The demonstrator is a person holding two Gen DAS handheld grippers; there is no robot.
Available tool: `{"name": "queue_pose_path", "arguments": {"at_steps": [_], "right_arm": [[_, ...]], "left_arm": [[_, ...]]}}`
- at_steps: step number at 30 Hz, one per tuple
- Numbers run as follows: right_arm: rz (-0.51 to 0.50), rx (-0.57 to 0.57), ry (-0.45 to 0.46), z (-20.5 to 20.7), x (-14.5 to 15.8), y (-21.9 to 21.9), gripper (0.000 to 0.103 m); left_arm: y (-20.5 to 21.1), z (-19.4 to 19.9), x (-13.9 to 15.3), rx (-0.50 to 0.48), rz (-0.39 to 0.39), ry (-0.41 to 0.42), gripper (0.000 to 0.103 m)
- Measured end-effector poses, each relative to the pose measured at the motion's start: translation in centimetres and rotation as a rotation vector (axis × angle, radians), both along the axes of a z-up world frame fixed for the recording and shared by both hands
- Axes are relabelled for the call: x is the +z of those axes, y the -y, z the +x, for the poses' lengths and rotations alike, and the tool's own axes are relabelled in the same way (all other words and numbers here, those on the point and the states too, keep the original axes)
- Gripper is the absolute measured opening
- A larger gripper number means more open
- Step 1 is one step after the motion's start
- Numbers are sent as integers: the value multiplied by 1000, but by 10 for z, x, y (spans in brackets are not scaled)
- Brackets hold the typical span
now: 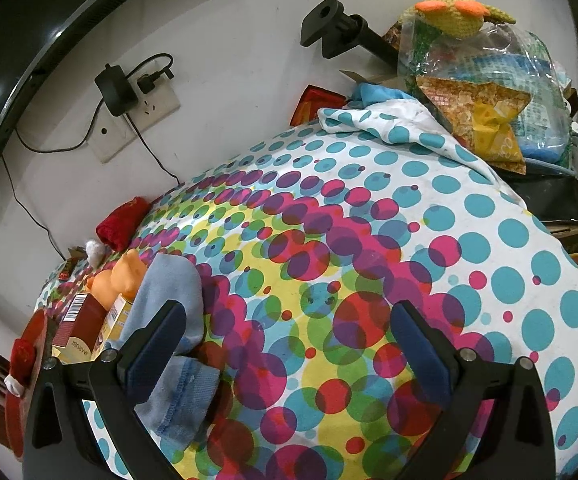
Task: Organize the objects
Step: 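Carry the white sock into the red tray and release it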
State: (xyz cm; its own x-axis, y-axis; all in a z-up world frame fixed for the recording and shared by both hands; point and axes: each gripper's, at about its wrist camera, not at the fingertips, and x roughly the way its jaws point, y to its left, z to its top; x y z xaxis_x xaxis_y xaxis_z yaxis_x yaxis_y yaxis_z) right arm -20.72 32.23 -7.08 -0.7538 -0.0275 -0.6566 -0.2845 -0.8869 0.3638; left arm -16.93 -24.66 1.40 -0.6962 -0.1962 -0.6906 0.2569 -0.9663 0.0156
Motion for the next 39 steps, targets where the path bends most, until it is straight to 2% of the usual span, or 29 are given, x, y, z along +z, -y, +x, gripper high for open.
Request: {"name": "queue_pose_path", "arguments": {"at_steps": [14,26,29,32,34,37,39], "right_arm": [[1,-1,6,-1,-3,0,103],[3,-1,10,-2,-3,1,103],[3,-2,10,-2,-3,1,103],[4,-4,8,-1,-2,1,103],[4,-7,13,-2,-4,1,103],[4,-8,15,-3,-5,0,103],[5,-11,20,-3,-6,-1,103]], "left_arm": [[24,-17,-45,55,-15,101,33],[30,-23,-62,58,-19,128,33],[31,-24,-66,70,-27,133,37],[34,-24,-66,83,-8,111,47],[38,-20,-59,93,40,72,51],[45,-1,-33,98,123,-45,54],[44,11,-18,73,140,-93,59]]}}
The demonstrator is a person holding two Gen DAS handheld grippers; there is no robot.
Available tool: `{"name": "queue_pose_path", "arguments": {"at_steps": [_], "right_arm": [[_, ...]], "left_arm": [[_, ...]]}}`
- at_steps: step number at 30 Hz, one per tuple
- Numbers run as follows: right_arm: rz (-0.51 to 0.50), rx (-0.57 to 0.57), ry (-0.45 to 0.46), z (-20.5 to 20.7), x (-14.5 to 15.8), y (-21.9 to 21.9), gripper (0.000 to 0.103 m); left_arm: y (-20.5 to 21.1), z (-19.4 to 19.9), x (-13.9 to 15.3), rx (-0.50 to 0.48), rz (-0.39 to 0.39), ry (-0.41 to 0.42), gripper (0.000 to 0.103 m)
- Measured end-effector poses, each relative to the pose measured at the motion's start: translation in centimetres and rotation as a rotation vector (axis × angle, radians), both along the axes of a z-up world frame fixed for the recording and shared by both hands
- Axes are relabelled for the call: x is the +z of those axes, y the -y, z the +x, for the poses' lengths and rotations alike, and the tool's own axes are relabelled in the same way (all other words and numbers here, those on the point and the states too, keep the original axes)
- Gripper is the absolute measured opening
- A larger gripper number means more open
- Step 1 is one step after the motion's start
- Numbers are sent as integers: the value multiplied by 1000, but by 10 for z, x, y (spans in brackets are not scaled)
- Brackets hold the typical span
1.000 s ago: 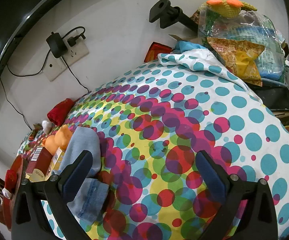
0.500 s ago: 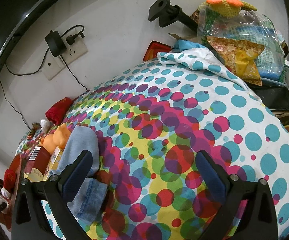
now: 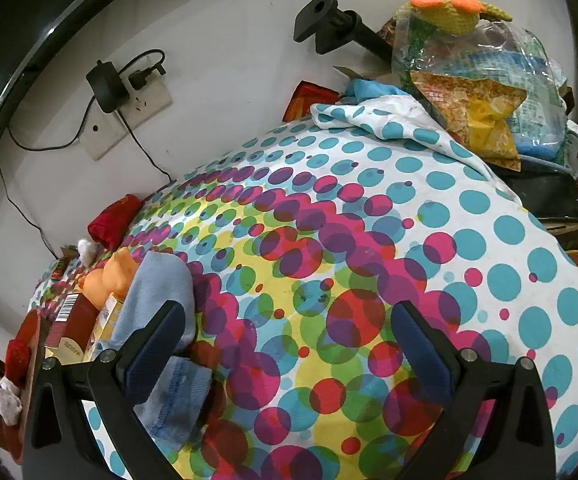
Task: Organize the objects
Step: 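Carry the white sock into the red tray and release it, then grasp the light blue sock with the right gripper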
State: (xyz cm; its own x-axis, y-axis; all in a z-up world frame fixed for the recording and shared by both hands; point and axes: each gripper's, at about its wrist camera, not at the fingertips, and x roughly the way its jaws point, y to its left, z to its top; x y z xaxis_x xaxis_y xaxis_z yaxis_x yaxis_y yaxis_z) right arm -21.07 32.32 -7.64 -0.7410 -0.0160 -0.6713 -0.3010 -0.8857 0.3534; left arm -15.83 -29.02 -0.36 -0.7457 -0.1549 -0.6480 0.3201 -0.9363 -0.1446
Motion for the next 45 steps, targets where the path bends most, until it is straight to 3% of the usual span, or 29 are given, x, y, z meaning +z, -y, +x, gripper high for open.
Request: {"name": "queue_pose_path", "arguments": {"at_steps": [4,6,12,14,17,20,23,25,26,31,37,45], "right_arm": [[1,-1,12,-1,0,0,103],[1,4,20,-2,-1,1,103],[37,64,43,0,1,14,103],[52,122,1,14,7,30,103],[143,192,2,22,11,66,103],[227,273,39,16,10,96,102],[308,349,75,10,6,122,79],[295,376,86,9,3,129,42],[282,391,82,11,4,134,32],[346,424,71,28,14,164,23],[359,441,-5,55,43,182,23],[347,471,-95,46,96,216,23]], "left_arm": [[-14,40,28,-54,-12,-85,61],[-27,66,31,-61,15,-135,69],[-83,136,-6,-287,-14,-86,70],[-91,158,-15,-306,-37,-108,70],[-93,167,-28,-338,48,-110,70],[-95,161,-39,-353,80,-82,70],[-93,160,-41,-356,148,-68,70],[-91,163,-40,-340,164,-71,70],[-89,165,-39,-331,165,-77,70],[-87,170,-37,-312,156,-90,70],[-87,171,-39,-290,148,-75,70],[-77,171,-44,-230,157,-54,70]]}}
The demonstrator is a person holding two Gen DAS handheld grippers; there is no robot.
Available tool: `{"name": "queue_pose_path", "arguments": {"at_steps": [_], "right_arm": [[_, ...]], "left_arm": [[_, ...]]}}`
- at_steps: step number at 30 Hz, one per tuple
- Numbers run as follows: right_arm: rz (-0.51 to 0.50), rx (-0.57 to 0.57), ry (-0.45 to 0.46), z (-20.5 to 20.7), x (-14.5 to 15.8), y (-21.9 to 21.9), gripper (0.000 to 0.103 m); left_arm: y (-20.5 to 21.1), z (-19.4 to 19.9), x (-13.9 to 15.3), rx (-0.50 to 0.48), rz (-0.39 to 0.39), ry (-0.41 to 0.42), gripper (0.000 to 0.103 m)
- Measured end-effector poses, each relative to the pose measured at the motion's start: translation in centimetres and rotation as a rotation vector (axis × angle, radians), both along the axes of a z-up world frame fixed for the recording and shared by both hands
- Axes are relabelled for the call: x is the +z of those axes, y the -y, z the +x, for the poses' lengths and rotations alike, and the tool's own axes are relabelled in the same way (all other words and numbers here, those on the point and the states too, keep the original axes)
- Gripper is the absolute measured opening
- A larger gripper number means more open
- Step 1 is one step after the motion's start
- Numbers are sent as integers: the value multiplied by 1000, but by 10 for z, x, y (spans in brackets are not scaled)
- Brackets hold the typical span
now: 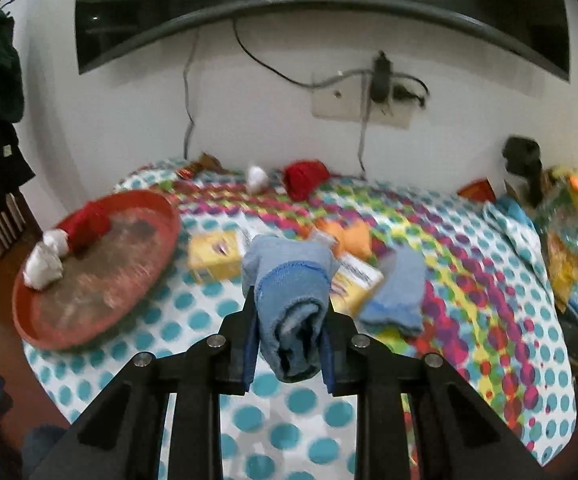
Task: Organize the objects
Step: 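Carry the light blue sock into the red tray and release it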
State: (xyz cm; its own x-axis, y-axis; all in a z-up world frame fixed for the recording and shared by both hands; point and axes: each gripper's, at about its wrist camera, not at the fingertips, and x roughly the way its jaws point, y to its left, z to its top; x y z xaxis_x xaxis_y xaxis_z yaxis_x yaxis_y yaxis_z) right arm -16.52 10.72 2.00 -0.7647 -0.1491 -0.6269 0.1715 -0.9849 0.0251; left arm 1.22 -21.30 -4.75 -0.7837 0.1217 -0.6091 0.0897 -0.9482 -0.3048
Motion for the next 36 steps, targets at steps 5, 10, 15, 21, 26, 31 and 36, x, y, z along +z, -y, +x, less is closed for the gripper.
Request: {"name": "queue_pose_path", "arguments": {"at_steps": [5,10,15,21,26,31,36], "right_arm": [[17,60,-35,-10,22,47,23],[59,138,-56,-17,33,100,23],[99,203,-66,-27,40,151,23],[142,260,-41,-48,34,206,23],[190,290,16,-72,13,242,23],[216,295,76,-99,-10,269,23],[225,285,123,-122,-28,287,23]], "left_arm": [[3,-2,-3,11,4,16,70],[5,-2,-4,11,9,20,70],[8,-4,-6,16,19,40,70],[16,-9,-13,24,43,76,70],[24,-12,-15,39,73,84,70],[36,-15,-20,64,120,109,70],[47,-18,-23,90,151,122,70]]}}
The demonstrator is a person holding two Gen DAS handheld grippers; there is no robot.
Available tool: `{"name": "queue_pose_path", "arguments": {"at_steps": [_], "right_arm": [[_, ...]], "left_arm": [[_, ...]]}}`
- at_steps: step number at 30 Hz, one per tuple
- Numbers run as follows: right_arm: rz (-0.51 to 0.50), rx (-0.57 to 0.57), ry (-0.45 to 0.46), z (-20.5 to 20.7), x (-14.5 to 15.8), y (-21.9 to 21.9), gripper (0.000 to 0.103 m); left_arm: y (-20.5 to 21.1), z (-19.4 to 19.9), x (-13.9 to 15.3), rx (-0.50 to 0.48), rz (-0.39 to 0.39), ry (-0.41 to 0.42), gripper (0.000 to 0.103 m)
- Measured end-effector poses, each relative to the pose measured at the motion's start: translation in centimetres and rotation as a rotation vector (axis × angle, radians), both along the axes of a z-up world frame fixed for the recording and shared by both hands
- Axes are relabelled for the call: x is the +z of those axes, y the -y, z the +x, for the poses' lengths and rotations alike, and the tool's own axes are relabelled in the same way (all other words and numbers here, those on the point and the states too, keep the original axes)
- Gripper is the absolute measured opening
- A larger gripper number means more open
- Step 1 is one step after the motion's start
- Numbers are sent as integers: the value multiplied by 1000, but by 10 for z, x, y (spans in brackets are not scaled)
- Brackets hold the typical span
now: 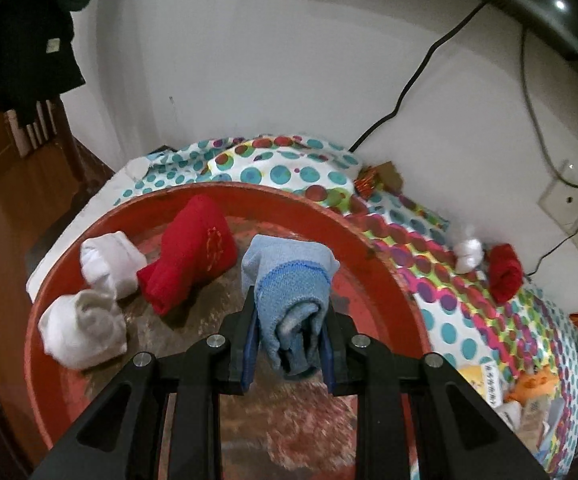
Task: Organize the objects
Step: 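Carry the light blue sock into the red tray and release it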
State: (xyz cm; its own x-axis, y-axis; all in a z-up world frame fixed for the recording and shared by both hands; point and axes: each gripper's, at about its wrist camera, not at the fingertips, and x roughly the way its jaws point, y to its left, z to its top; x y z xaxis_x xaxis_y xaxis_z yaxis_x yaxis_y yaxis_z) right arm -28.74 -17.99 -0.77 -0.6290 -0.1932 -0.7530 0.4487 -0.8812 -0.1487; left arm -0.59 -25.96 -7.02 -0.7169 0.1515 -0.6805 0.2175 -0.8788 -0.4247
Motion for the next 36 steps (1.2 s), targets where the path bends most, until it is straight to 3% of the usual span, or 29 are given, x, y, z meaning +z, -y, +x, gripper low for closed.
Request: {"name": "queue_pose_path", "arguments": {"at_steps": [15,17,20,22,23,27,30,33,36], "right_arm": [[30,-59,106,-52,-42,37,24],[25,-60,145,-56,-50,38,30],[44,-72,165,-57,-56,36,50],[2,-63,112,-49,-43,29,81],[-17,-63,81,-44,-34,24,85],[-162,-50,9,-23,1,-13,88],[-245,-87,-61,-4,25,-66,96],[-244,-176,-159,12,35,-137,100],[-160,-313,-279,28,35,-210,103]], "left_arm": [[18,-3,-5,37,46,23,70],[18,-3,-5,36,44,23,70],[18,-4,-6,33,40,25,70],[17,-3,-6,31,34,26,70],[17,-3,-6,31,30,24,70],[13,0,0,29,-5,8,70],[4,3,8,9,-55,-24,70],[-11,8,20,-34,-121,-95,70],[-34,11,32,-110,-209,-169,70]]}}
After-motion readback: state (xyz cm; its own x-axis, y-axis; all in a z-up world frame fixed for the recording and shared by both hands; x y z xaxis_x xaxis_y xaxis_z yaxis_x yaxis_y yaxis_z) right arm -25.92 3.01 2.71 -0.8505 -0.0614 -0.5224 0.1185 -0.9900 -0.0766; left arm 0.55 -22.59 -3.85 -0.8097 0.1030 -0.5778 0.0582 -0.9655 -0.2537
